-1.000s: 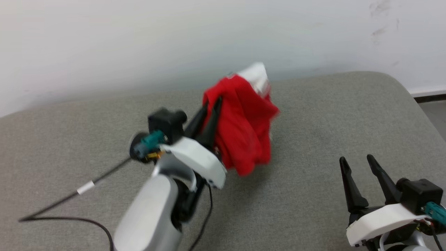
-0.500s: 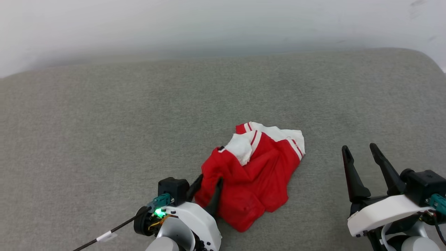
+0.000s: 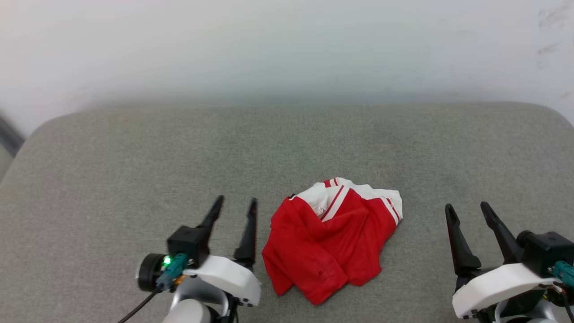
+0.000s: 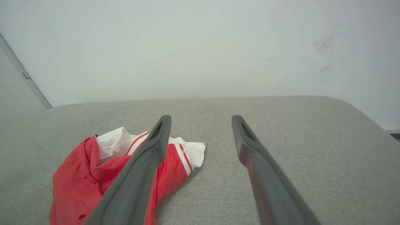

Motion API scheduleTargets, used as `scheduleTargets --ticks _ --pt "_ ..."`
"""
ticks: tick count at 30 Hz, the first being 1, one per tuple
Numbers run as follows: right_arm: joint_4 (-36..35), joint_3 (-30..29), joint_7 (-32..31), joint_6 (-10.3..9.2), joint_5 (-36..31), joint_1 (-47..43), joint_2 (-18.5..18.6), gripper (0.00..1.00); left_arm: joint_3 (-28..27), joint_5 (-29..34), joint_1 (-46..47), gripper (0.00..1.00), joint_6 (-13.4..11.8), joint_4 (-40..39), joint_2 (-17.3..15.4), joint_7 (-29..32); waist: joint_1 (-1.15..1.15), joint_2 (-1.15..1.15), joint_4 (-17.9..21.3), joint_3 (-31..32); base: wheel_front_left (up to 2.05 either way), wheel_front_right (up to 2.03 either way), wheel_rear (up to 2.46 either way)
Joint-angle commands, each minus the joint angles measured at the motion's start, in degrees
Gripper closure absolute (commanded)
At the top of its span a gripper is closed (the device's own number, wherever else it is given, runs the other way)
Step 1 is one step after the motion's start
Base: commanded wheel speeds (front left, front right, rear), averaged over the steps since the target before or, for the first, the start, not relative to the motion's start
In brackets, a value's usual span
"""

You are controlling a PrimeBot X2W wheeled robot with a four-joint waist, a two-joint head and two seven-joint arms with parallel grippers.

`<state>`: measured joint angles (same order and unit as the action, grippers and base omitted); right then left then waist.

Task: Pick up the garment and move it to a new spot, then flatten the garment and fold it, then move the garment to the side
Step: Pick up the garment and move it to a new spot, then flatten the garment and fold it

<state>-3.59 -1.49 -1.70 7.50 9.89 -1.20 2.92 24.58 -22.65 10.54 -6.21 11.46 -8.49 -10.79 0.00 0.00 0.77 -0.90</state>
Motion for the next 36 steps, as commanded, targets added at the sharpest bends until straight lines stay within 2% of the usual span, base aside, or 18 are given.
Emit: scheduleTargets --ticks 1,6,15,29,32,36 --pt "-0.7 -0.3 -0.5 -0.02 -0.5 -1.1 0.0 0.0 -1.4 0.2 -1.3 0.0 -1.5 -1.3 -0.8 -0.5 0.0 0.0 -0.6 1.3 0.0 0.0 0.0" --pt "-2.0 -0.8 -1.3 -0.02 -1.0 -2.6 0.0 0.0 -4.8 -0.1 -3.7 0.0 -4.4 -3.6 -3.6 -0.4 0.0 0.0 -0.6 2.0 0.0 0.0 0.0" --pt "-3.3 -1.0 -2.5 -0.02 -1.7 -5.5 0.0 0.0 -6.6 -0.6 -8.8 0.0 -6.3 -5.9 -6.8 0.8 0.0 0.0 0.2 3.7 0.0 0.0 0.0" --pt "-5.0 -0.8 -3.6 -0.02 -1.4 -7.0 0.0 0.0 -6.6 -1.5 -10.5 0.0 -7.3 -7.2 -7.5 2.7 0.0 0.0 0.6 4.3 0.0 0.0 0.0" --pt "-5.1 -1.0 -3.7 -0.02 -1.3 -6.8 0.0 0.0 -6.7 -2.3 -9.5 0.0 -7.7 -7.0 -6.7 3.8 0.0 0.0 0.5 4.1 0.0 0.0 0.0" --pt "-5.2 -1.3 -3.6 -0.02 -1.1 -6.6 0.0 0.0 -4.2 -2.6 -5.7 0.0 -5.9 -6.9 -6.0 7.7 0.0 0.0 -0.1 3.4 0.0 0.0 0.0"
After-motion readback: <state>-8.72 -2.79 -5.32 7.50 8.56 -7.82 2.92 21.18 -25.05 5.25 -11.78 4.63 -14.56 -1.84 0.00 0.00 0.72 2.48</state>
